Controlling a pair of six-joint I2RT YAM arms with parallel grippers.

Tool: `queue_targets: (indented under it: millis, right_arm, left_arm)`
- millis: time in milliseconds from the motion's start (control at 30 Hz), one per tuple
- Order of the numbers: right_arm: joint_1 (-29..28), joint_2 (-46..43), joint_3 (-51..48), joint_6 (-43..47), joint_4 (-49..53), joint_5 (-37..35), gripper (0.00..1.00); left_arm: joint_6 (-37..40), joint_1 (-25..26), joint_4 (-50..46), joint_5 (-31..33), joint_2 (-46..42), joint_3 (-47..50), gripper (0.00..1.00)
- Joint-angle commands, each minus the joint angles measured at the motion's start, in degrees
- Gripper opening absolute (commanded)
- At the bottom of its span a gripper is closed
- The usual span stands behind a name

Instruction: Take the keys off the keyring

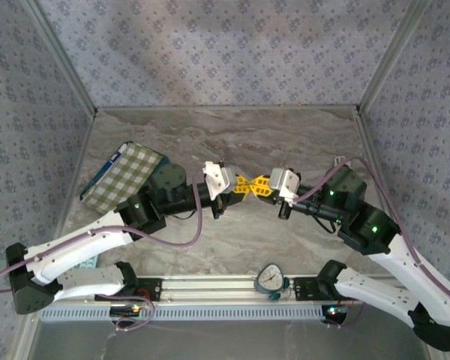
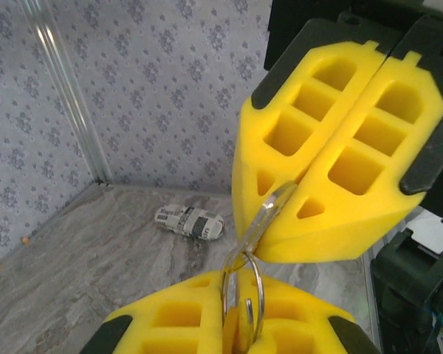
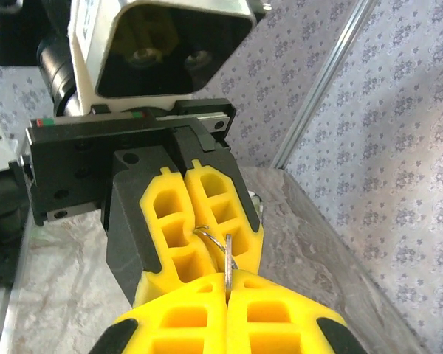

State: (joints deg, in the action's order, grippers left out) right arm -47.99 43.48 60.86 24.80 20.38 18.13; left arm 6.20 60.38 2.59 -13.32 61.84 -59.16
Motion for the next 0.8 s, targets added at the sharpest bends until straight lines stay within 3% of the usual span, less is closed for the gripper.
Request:
queue_targets:
  millis: [0, 200, 533, 767]
  right_arm:
    - [-3.99, -0.98, 2.25, 7.07, 8.49, -1.51, 0.0]
    - [-11.35, 2.05, 5.55, 14.64, 16.54, -7.45, 0.0]
    - [-17.28, 7.0, 13.54, 18.91, 30.23, -9.68, 0.0]
    - [-20.69, 11.62, 15.06, 19.85, 34.52, -8.79, 0.0]
  left_arm:
    - [-1.01, -2.93, 0.18, 4.86, -2.94, -2.67, 0.0]
    - [-1.79, -4.62, -2.63, 3.46, -3.37, -4.15, 0.0]
    - [-2.79, -7.34, -6.4, 1.66, -4.01, -5.75, 0.0]
    - [-2.86, -7.47, -8.01, 1.29, -2.83, -7.27, 0.0]
